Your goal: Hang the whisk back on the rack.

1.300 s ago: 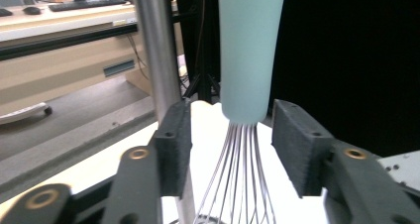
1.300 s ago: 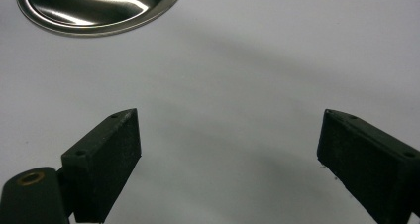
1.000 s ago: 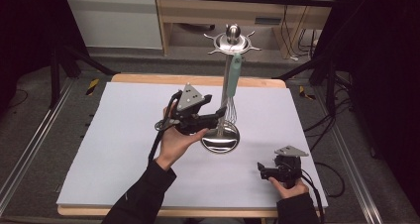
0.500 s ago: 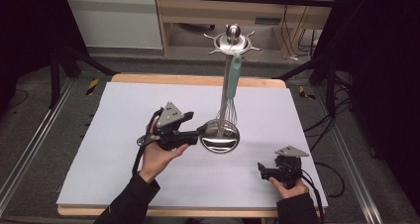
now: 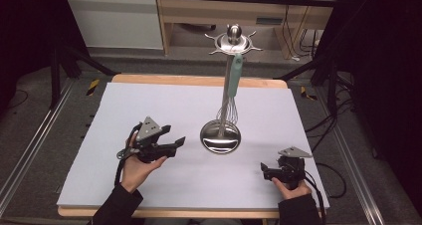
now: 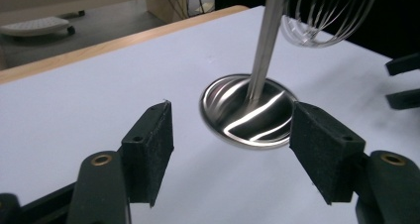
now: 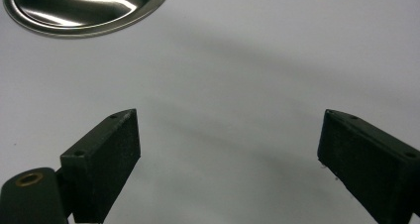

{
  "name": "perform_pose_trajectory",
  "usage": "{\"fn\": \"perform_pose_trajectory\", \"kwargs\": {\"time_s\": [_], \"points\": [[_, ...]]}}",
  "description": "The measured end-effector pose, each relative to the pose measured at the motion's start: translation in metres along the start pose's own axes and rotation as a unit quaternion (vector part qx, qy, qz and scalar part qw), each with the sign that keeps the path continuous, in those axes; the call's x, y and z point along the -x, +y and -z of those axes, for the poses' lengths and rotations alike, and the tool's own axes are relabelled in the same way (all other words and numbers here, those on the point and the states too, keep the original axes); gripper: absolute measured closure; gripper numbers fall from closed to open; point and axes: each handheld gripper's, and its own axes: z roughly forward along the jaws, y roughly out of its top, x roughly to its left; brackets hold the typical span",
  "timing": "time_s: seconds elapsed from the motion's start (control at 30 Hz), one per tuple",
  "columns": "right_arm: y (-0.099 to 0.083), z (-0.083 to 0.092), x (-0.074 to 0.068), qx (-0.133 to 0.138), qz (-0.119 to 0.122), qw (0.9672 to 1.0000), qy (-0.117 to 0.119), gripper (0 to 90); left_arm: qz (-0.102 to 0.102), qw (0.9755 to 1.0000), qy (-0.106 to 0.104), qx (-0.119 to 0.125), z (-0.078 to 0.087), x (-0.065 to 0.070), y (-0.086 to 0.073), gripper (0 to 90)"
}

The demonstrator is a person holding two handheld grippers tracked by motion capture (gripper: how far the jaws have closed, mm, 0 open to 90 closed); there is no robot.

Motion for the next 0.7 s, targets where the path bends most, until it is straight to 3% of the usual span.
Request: {"fn": "perform_pose_trajectory", "kwargs": {"time_s": [0.27,0.43,0.53,0.7], "points": [[-0.002,0.001,0.006,0.006,-0.009,0.9999,-0.008,9.5,0.032,0.9988,0.034,-0.014,0.016,-0.029,-0.034,31.0],[-0.003,0.002,0.011,0.009,-0.020,0.9996,-0.016,9.3,0.062,0.9962,0.060,-0.013,0.027,-0.049,-0.054,30.3],[-0.003,0.002,0.014,0.009,-0.028,0.9994,-0.021,9.3,0.068,0.9940,0.083,-0.023,0.034,-0.059,-0.064,30.2],[-0.005,0.001,0.020,0.006,-0.034,0.9990,-0.028,9.3,0.087,0.9906,0.103,-0.024,0.045,-0.072,-0.077,30.0]]}}
